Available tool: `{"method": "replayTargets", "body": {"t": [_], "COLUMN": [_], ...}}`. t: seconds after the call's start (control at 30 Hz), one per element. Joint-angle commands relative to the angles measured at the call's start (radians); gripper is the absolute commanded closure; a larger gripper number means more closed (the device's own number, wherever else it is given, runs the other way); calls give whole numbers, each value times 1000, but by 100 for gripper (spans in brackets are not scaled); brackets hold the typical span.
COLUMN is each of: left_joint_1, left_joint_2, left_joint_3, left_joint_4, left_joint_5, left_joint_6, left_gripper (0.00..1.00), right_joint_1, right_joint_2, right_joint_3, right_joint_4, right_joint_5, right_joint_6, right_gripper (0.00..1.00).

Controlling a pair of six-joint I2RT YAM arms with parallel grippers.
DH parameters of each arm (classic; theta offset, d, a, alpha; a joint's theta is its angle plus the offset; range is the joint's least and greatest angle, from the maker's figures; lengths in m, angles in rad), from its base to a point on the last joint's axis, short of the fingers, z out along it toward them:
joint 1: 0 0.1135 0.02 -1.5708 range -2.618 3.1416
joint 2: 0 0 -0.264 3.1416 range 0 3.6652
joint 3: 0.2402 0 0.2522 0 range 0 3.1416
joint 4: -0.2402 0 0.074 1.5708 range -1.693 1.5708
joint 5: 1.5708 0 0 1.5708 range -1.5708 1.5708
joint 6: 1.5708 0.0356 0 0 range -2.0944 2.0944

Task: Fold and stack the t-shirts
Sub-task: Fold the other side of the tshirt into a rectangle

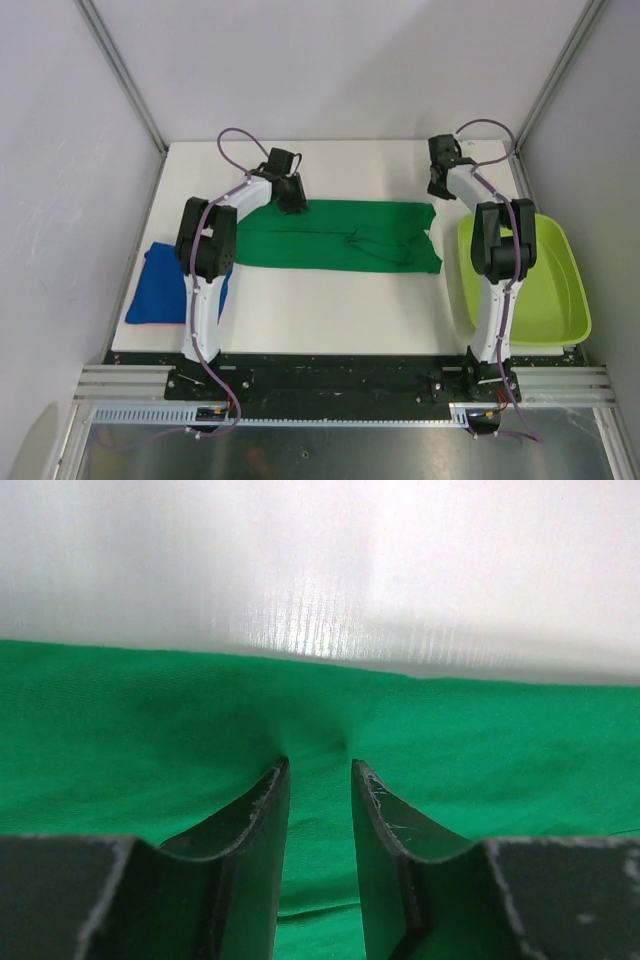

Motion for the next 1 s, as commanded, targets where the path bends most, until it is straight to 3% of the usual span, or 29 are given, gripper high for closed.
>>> {"method": "replayTargets", "body": {"t": [0.0, 0.13, 0.27, 0.4, 0.97], "left_joint_1": [14, 16, 18, 18, 17], "left_joint_2": [3, 3, 6, 8, 16], "left_joint_3": [-17, -20, -16, -7, 2], "left_joint_4": [3, 4, 3, 3, 3], "left_joint_5": [-8, -6, 3, 11, 19], "left_joint_6": [-18, -17, -16, -17, -18], "left_gripper": [64, 64, 64, 64, 64], "right_joint_1": [-41, -67, -92, -114, -130], "right_joint_2": [-100, -114, -95, -71, 21], "right_joint_3": [-26, -77, -103, -118, -70], "right_joint_4": [32, 84, 103, 124, 156], "right_joint_5": [-74, -165, -272, -359, -470], "right_joint_6": [93, 116, 125, 135, 156], "right_gripper": [100, 98, 77, 68, 62]}}
